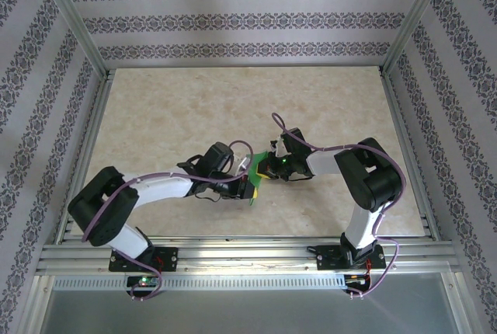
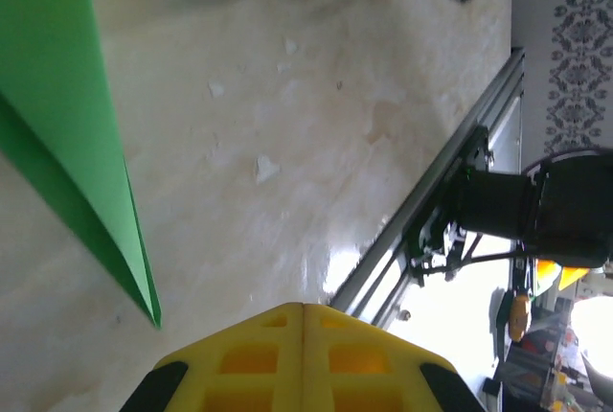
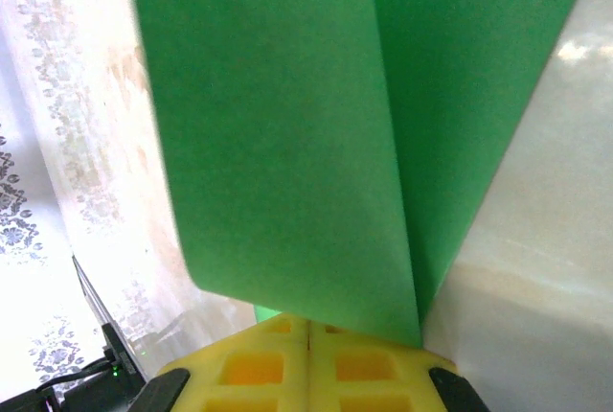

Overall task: Fold a paper plane with a square sheet of paper (pick it up from the middle)
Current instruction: Fold the wing for the fifth time at the center of the table.

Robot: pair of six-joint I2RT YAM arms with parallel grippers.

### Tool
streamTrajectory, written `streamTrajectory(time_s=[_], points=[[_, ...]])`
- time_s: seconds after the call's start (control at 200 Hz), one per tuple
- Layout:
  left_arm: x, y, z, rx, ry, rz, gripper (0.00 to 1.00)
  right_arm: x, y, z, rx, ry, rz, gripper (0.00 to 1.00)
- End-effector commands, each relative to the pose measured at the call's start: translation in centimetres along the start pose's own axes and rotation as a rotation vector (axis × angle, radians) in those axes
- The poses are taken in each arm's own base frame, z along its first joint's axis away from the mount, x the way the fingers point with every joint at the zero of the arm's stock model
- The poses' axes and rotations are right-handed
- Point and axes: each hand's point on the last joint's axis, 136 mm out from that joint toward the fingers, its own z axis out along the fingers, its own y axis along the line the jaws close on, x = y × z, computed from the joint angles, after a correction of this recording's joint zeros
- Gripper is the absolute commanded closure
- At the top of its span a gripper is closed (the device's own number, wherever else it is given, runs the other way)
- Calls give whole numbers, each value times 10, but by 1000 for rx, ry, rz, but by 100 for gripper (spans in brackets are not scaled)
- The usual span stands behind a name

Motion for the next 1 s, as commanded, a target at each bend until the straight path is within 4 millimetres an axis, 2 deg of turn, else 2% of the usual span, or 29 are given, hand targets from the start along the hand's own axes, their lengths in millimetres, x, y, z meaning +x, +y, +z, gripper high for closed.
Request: streamTrajectory(time_s=[0.0,0.16,0.395,0.709,0.994], points=[[-31,4,8,-11,-51,-23,100,21,-55,16,197,36,69,95],[-48,10,24,-25,-53,-31,100,21,-54,16,194,40,68,95],[-52,28,34,-99,-39,-28,100,23,-54,16,192,41,66,96],[-29,62,42,-164,1,-67,100,22,-53,17,190,42,65,96],[0,79,48,-161,66,-109,100,21,-51,17,190,40,65,96]])
